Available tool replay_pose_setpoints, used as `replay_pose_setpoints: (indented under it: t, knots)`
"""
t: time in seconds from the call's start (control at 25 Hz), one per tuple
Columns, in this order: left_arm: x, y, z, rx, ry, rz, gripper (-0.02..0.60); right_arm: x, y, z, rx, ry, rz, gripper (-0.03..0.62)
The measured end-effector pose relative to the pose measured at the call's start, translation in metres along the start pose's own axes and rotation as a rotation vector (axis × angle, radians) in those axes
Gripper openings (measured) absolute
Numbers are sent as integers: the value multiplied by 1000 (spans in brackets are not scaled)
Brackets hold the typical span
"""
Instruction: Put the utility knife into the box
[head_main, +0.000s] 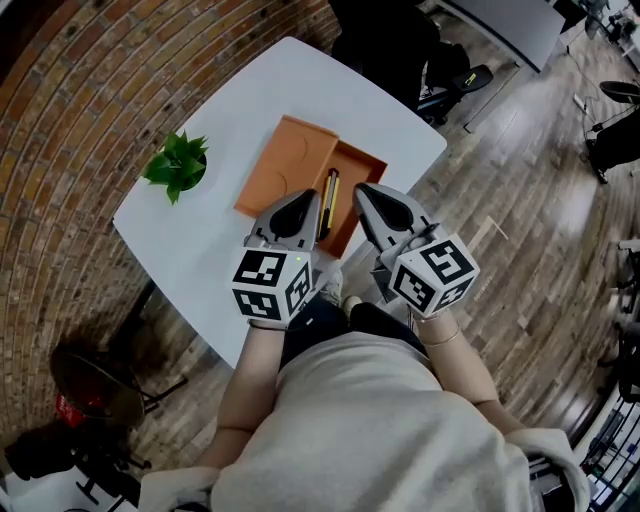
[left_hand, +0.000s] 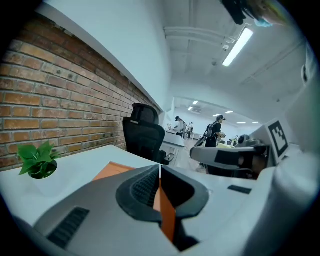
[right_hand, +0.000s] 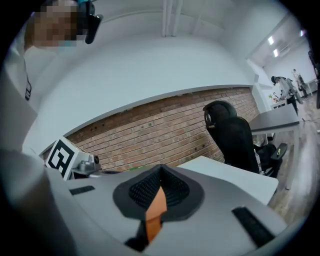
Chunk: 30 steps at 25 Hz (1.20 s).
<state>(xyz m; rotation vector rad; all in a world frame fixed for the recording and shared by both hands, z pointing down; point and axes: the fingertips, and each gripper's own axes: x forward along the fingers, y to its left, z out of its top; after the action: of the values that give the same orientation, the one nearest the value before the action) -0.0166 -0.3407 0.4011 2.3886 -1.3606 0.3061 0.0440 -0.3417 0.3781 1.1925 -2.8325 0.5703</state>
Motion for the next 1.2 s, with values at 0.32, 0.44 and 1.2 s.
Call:
replay_pose_setpoints:
  t: [0.32, 0.44, 1.2]
  knots:
    - [-5, -10, 2, 55, -17, 21, 12, -12, 3, 7, -48, -10, -4, -2]
    - [-6, -12, -1, 43, -9, 10, 12, -14, 5, 3, -66, 3, 3, -2]
    - [-5, -6, -5, 54, 15, 16, 8, -9, -4, -3, -91, 44, -38, -2]
